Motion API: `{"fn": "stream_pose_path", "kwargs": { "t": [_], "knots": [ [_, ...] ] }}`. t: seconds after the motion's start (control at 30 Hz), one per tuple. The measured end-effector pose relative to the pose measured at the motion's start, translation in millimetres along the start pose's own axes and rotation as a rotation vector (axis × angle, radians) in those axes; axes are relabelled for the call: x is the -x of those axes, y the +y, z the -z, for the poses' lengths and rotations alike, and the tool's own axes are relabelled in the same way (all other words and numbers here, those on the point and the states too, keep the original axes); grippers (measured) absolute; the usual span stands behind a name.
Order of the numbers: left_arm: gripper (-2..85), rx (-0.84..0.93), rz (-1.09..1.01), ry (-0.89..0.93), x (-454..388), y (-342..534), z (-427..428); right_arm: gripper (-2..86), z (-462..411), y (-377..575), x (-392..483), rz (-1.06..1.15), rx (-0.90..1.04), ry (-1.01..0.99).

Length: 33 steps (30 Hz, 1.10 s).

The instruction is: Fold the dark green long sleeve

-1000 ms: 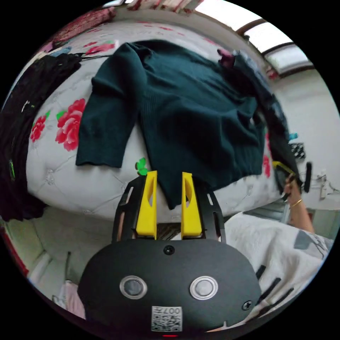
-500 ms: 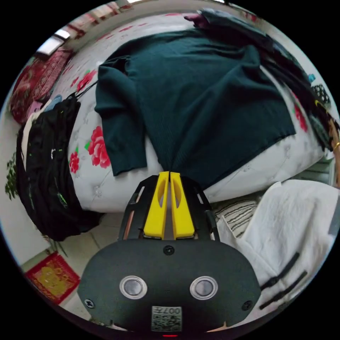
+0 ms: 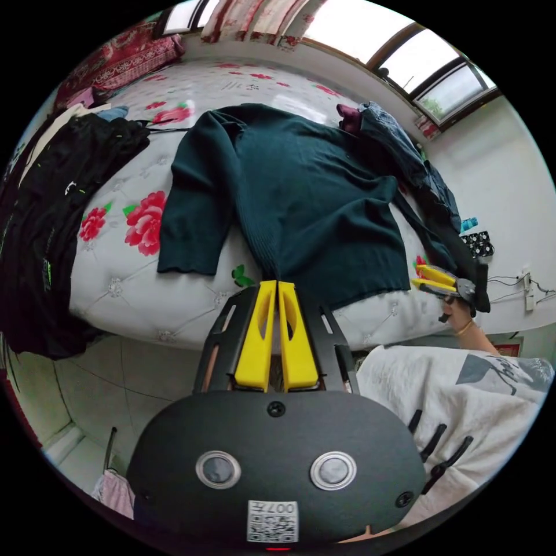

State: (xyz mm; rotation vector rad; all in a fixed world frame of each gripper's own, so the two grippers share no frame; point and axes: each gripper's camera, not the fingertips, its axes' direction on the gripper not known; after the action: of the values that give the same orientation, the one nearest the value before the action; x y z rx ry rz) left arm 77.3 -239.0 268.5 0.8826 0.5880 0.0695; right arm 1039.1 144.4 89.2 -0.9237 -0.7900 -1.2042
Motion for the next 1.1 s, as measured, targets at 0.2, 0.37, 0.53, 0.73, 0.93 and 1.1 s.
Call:
{"fn": "stream_pose_path", "kwargs": {
  "t": [0.2,0.37,0.53,0.73,0.93,1.1],
  "knots": [
    [-1.0,-0.037,0.005,-0.001,10.8,11.2,22.5,2.7,-29.6,-10.8,29.1,0.187,0.143,0.126],
    [-1.0,-0.029,-0.041,0.012,7.7,51.8,45.9,1.0,47.8,45.6,46.3,0.326,0.045,0.008],
    [-0.9,0.171,-0.011,0.069,16.2,103.2,6.8,1.0,44.5,122.1,57.9,0.295,0.247,-0.136],
    [-0.2,0.14,0.156,0.08,46.8,115.0,1.3,2.2,39.5,118.2,57.9,0.234,0.256,-0.101],
    [4.3,0.01,0.11,0.012,63.5,39.3,26.9,3.5,63.8,53.7,27.7,0.13,0.064,-0.007],
    [5.7,-0.082,0.002,-0.062,65.6,-69.2,39.2,4.3,79.0,-18.8,13.3,0.128,-0.036,0.08]
  ]
}}
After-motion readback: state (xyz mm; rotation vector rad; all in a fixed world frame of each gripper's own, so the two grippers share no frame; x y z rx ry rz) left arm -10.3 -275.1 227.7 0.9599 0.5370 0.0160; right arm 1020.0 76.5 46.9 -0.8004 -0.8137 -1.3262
